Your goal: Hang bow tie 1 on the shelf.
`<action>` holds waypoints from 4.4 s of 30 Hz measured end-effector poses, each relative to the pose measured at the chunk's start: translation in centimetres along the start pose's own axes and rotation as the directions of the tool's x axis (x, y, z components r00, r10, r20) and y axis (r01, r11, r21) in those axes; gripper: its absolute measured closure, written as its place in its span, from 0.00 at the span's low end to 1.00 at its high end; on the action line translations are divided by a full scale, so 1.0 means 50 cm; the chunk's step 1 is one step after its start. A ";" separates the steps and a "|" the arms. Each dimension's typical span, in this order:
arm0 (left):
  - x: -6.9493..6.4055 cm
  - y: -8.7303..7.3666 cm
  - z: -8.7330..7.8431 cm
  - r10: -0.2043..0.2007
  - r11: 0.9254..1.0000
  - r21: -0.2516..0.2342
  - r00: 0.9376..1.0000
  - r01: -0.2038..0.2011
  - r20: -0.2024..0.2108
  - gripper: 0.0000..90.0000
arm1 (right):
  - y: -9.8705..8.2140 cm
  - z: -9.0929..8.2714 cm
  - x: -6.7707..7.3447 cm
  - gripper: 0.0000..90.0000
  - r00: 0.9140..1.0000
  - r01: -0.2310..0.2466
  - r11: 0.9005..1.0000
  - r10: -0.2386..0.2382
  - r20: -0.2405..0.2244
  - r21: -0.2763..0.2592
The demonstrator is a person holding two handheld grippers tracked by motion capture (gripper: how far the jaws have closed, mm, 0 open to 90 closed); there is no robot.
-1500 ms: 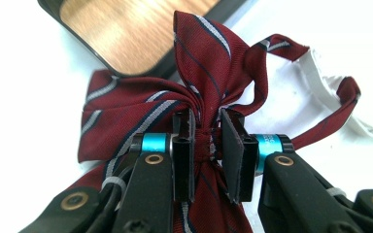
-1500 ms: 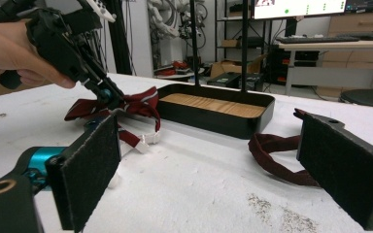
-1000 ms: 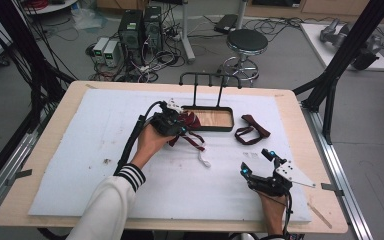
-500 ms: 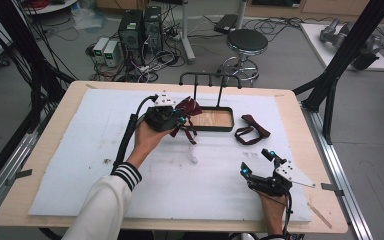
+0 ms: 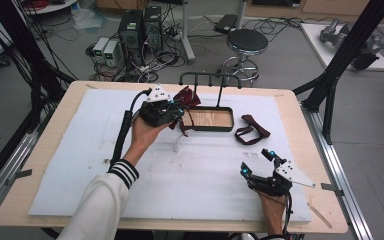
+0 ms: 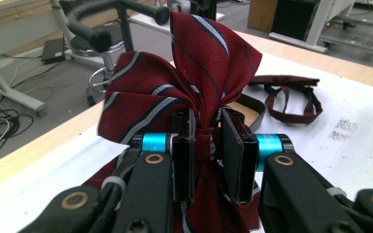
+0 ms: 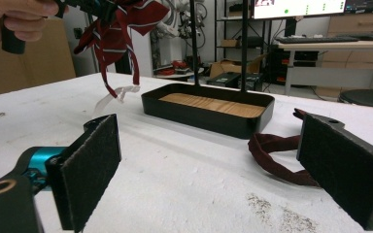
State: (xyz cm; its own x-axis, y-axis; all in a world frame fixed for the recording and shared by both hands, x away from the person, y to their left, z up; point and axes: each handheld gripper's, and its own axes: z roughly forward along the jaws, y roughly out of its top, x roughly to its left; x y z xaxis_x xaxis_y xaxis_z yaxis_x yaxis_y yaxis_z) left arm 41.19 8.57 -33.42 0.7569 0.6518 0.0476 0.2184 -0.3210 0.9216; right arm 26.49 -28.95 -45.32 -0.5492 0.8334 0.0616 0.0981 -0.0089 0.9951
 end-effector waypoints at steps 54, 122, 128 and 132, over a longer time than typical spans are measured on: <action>0.051 0.106 -0.033 0.013 0.991 -0.132 0.996 -0.024 -0.087 0.84 | 0.000 0.001 -0.001 0.09 1.000 -0.008 1.000 0.008 0.001 0.005; 0.120 0.104 0.026 -0.061 0.994 -0.104 0.977 0.040 -0.204 0.31 | 0.000 0.002 0.001 0.09 1.000 0.008 1.000 -0.008 0.008 0.001; 0.115 0.096 0.007 -0.053 0.988 -0.152 0.985 0.028 -0.165 0.26 | 0.000 0.002 0.001 0.09 1.000 0.008 1.000 -0.008 0.008 0.002; 0.112 0.089 -0.007 -0.057 0.985 -0.169 0.988 0.033 -0.144 0.23 | 0.000 0.002 0.001 0.09 1.000 0.009 1.000 -0.009 0.008 0.002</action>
State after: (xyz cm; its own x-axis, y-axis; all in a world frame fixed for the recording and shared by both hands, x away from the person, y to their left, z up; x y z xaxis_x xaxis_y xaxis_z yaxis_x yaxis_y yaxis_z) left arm 46.19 11.05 -28.92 0.6468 0.7611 0.0496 0.1358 -0.1789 0.9745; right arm 26.54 -28.84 -45.31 -0.5436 0.8377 0.0523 0.0945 -0.0008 0.9955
